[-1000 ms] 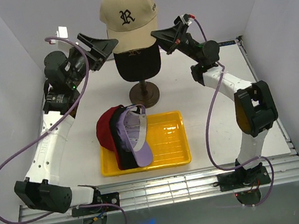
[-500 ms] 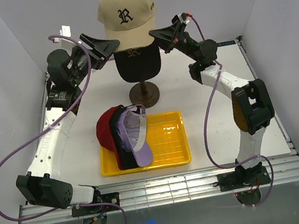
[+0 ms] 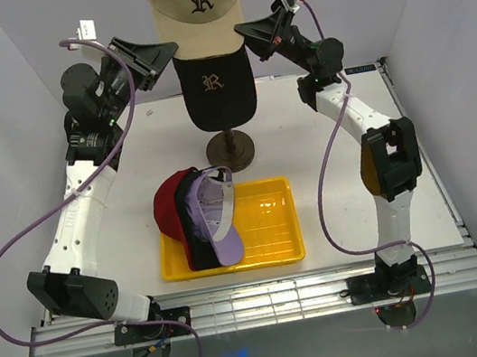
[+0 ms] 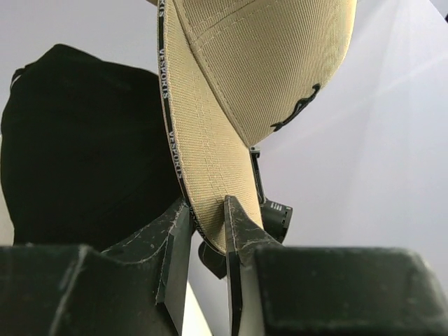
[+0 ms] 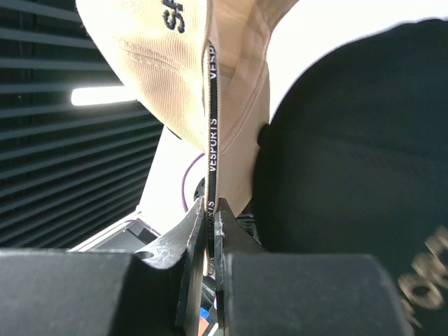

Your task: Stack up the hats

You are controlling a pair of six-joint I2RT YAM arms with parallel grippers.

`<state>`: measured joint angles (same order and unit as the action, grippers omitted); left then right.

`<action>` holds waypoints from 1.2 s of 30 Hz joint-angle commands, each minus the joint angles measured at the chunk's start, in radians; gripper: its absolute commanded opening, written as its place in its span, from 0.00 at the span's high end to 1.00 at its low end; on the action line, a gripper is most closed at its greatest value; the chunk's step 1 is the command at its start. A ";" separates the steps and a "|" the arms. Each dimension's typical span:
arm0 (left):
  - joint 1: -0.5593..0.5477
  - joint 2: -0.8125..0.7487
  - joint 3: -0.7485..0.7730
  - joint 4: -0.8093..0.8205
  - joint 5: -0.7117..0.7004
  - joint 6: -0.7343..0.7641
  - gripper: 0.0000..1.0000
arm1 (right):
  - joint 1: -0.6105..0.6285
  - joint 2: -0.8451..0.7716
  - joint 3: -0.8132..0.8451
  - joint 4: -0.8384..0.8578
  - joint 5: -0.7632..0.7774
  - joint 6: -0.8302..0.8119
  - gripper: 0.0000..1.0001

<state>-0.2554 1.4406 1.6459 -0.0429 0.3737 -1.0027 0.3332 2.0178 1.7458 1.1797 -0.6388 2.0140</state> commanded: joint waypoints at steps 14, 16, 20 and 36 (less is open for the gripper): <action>-0.021 -0.028 0.045 -0.127 0.100 0.033 1.00 | 0.012 -0.175 0.063 -0.372 -0.116 -0.104 0.92; -0.021 -0.046 0.038 -0.147 0.100 0.036 1.00 | 0.013 -0.221 0.037 -0.425 -0.120 -0.194 0.92; -0.021 -0.074 0.006 -0.158 0.106 0.045 1.00 | 0.013 -0.267 0.034 -0.563 -0.125 -0.334 0.92; -0.021 -0.121 -0.092 -0.213 0.102 0.052 1.00 | 0.018 -0.401 -0.137 -0.738 -0.130 -0.572 0.92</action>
<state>-0.2523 1.3491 1.5700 -0.2348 0.4267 -0.9974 0.3199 1.6741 1.6062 0.4732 -0.7372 1.5490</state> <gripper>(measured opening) 0.308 0.098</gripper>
